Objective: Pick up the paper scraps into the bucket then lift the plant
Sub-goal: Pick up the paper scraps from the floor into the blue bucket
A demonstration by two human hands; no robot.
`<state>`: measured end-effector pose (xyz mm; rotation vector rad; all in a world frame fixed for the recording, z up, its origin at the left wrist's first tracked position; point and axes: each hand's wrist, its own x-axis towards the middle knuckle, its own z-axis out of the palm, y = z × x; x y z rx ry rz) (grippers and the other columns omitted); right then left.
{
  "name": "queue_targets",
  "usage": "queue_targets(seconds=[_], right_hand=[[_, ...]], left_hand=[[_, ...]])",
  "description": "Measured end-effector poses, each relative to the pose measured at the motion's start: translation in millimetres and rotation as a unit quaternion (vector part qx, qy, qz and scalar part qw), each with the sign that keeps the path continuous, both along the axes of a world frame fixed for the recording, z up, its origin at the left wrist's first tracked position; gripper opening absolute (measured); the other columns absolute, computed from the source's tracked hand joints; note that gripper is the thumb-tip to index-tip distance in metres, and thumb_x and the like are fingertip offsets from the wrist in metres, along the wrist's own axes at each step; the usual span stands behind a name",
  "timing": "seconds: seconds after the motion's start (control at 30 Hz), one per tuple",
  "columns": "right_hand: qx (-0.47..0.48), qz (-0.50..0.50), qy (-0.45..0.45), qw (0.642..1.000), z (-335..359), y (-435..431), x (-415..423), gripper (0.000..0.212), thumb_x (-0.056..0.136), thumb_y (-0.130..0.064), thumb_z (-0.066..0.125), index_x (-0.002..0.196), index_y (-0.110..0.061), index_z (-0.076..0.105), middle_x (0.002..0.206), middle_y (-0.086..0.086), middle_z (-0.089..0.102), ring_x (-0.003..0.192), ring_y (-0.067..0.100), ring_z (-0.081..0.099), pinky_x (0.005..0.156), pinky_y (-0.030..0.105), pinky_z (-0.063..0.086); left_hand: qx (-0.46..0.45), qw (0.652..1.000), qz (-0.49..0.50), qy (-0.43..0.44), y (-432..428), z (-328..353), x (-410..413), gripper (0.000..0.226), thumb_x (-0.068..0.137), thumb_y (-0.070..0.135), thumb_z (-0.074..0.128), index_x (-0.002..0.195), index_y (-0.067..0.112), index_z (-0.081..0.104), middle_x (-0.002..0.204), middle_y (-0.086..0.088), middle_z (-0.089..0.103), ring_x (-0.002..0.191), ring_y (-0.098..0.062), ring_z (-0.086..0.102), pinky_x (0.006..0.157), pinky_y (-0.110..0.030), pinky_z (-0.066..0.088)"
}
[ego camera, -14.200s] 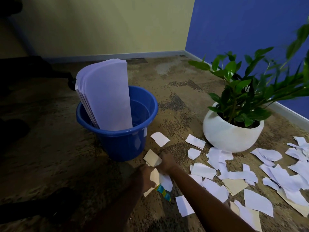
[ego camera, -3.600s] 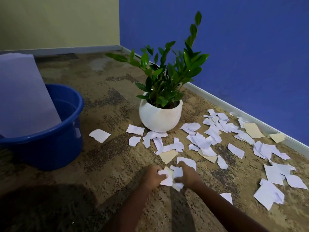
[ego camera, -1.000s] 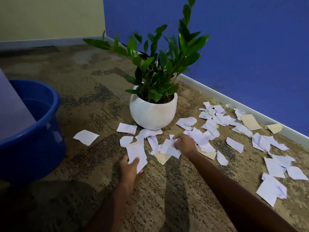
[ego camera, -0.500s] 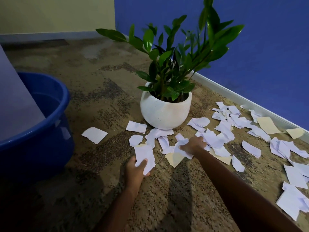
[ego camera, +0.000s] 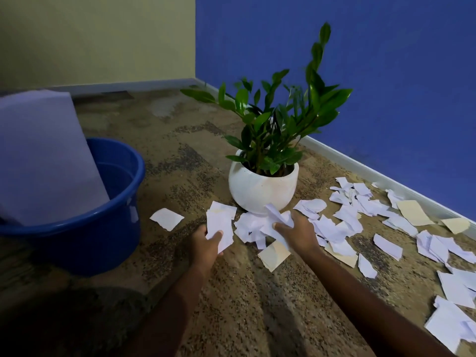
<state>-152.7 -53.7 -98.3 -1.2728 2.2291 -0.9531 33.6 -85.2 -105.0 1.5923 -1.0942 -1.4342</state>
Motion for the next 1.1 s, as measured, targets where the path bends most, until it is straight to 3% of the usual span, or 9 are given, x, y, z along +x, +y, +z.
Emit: queue_targets(seconds=[0.1, 0.2, 0.3, 0.37, 0.5, 0.57, 0.8, 0.97, 1.1], right_hand=[[-0.037, 0.039, -0.016, 0.998, 29, -1, 20, 0.024, 0.087, -0.021, 0.063, 0.083, 0.001, 0.052, 0.074, 0.011, 0.046, 0.077, 0.02, 0.043, 0.062, 0.028, 0.029], [-0.077, 0.093, 0.001, 0.993, 58, -7, 43, 0.023, 0.09, -0.025, 0.06, 0.092, -0.004, 0.051, 0.077, -0.002, 0.045, 0.082, 0.021, 0.047, 0.055, 0.016, 0.03], [-0.097, 0.127, -0.013, 0.987, 86, -18, 70, 0.021, 0.092, -0.027, 0.057, 0.105, -0.01, 0.054, 0.085, -0.01, 0.045, 0.081, 0.017, 0.058, 0.052, 0.008, 0.033], [-0.122, 0.151, -0.011, 0.981, 106, -24, 91, 0.02, 0.092, -0.023, 0.057, 0.076, -0.02, 0.045, 0.067, -0.009, 0.036, 0.063, 0.006, 0.044, 0.05, 0.009, 0.033], [-0.149, 0.181, -0.047, 0.971, 140, -44, 133, 0.018, 0.091, -0.014, 0.056, 0.079, -0.007, 0.045, 0.07, -0.002, 0.045, 0.079, 0.018, 0.047, 0.06, 0.024, 0.033], [-0.145, 0.208, -0.055, 0.966, 153, -58, 156, 0.014, 0.089, -0.012, 0.056, 0.097, 0.0, 0.054, 0.088, 0.006, 0.058, 0.089, 0.019, 0.051, 0.067, 0.025, 0.037], [-0.097, 0.225, -0.118, 0.962, 164, -100, 241, 0.041, 0.087, -0.005, 0.054, 0.128, -0.002, 0.049, 0.125, 0.022, 0.057, 0.112, 0.036, 0.058, 0.092, 0.043, 0.052], [-0.022, 0.254, -0.102, 0.962, 145, -115, 277, 0.054, 0.086, -0.008, 0.061, 0.136, -0.006, 0.042, 0.136, 0.018, 0.051, 0.12, 0.032, 0.053, 0.097, 0.039, 0.046], [-0.059, 0.264, -0.058, 0.961, 140, -109, 262, 0.046, 0.088, -0.006, 0.057, 0.132, -0.01, 0.047, 0.132, 0.014, 0.053, 0.104, 0.023, 0.058, 0.077, 0.028, 0.05]], left_hand=[[-0.037, 0.999, 0.007, -0.028, -1, 25, 8, 0.037, 0.092, 0.009, 0.057, 0.126, -0.006, 0.053, 0.131, -0.019, 0.058, 0.114, -0.034, 0.059, 0.052, -0.014, 0.05], [-0.076, 0.996, 0.001, -0.039, 1, 51, 18, 0.04, 0.093, 0.01, 0.056, 0.13, -0.003, 0.05, 0.135, -0.018, 0.056, 0.116, -0.036, 0.058, 0.084, -0.038, 0.057], [-0.104, 0.994, 0.01, -0.029, 3, 76, 30, 0.044, 0.094, 0.01, 0.054, 0.137, 0.001, 0.045, 0.135, -0.018, 0.055, 0.097, -0.03, 0.066, 0.062, -0.024, 0.057], [-0.145, 0.987, 0.026, -0.063, 3, 90, 40, 0.044, 0.095, 0.016, 0.053, 0.137, 0.005, 0.046, 0.135, -0.014, 0.057, 0.089, -0.019, 0.064, 0.05, -0.009, 0.05], [-0.229, 0.963, 0.093, -0.103, -4, 122, 68, 0.038, 0.098, 0.019, 0.046, 0.133, 0.004, 0.048, 0.128, -0.016, 0.06, 0.1, -0.027, 0.066, 0.087, -0.032, 0.056], [-0.246, 0.954, 0.138, -0.1, -15, 134, 84, 0.034, 0.099, 0.017, 0.044, 0.128, 0.001, 0.05, 0.126, -0.019, 0.06, 0.102, -0.031, 0.065, 0.085, -0.037, 0.055], [-0.151, 0.953, 0.246, -0.093, -62, 135, 143, 0.042, 0.096, 0.009, 0.045, 0.137, 0.002, 0.038, 0.138, -0.022, 0.047, 0.128, -0.038, 0.045, 0.107, -0.045, 0.036], [-0.087, 0.961, 0.248, -0.082, -72, 119, 150, 0.06, 0.095, 0.013, 0.047, 0.148, 0.007, 0.019, 0.149, -0.023, 0.033, 0.136, -0.041, 0.034, 0.112, -0.053, 0.029], [-0.096, 0.953, 0.222, -0.183, -63, 117, 139, 0.062, 0.093, 0.007, 0.044, 0.149, 0.013, 0.019, 0.153, -0.018, 0.025, 0.142, -0.041, 0.02, 0.116, -0.059, 0.013]])
